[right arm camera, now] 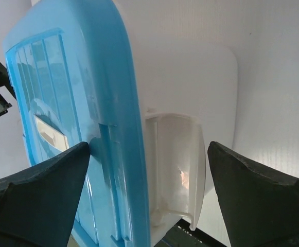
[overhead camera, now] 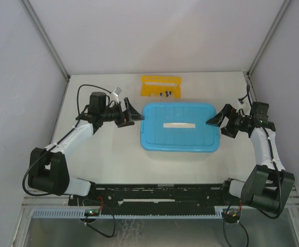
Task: Organize the chemistry lab equipment
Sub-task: Close the lid of the storage box.
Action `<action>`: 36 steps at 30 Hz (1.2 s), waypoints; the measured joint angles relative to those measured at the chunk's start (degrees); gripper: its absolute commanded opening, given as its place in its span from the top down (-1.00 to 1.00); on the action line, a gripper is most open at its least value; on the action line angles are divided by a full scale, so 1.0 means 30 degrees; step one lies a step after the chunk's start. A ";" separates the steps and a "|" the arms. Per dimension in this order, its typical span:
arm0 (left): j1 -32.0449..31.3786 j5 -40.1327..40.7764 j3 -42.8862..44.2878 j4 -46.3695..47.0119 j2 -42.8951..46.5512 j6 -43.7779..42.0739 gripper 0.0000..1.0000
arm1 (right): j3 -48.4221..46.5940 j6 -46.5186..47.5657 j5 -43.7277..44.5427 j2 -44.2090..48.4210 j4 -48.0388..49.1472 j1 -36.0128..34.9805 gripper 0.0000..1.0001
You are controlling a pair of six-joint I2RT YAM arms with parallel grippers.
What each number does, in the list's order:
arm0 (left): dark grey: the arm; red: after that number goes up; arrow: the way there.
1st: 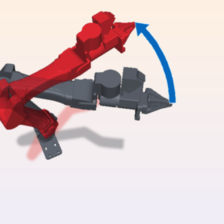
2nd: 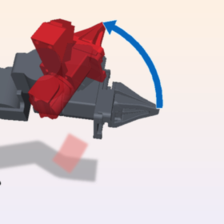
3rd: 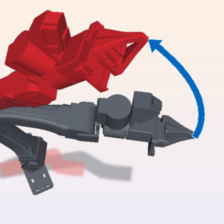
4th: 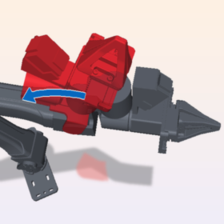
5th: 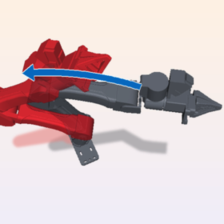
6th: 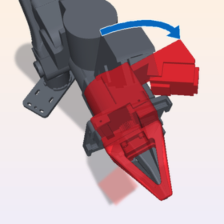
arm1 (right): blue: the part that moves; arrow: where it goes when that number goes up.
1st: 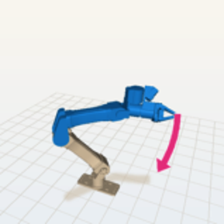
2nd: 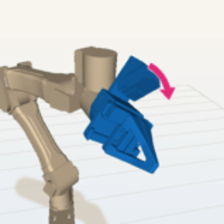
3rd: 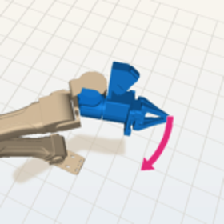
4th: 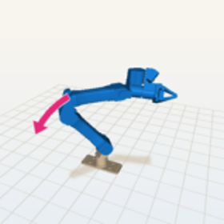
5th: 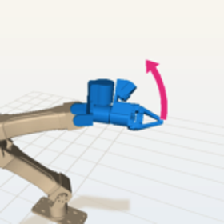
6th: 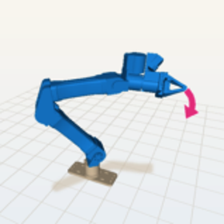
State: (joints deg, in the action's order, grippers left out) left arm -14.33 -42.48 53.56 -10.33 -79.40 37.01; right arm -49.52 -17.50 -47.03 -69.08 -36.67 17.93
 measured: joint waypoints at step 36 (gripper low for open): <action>-0.1144 -0.0189 0.1093 -0.1654 -0.1304 -0.0743 -0.38 | -0.0073 -0.0488 0.0036 0.0102 -0.0393 -0.0029 -0.19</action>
State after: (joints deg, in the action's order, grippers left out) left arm -17.76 -43.05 56.84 -15.29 -83.31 34.79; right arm -49.74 -18.96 -46.92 -68.77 -37.85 17.85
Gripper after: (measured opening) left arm 0.698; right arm 0.629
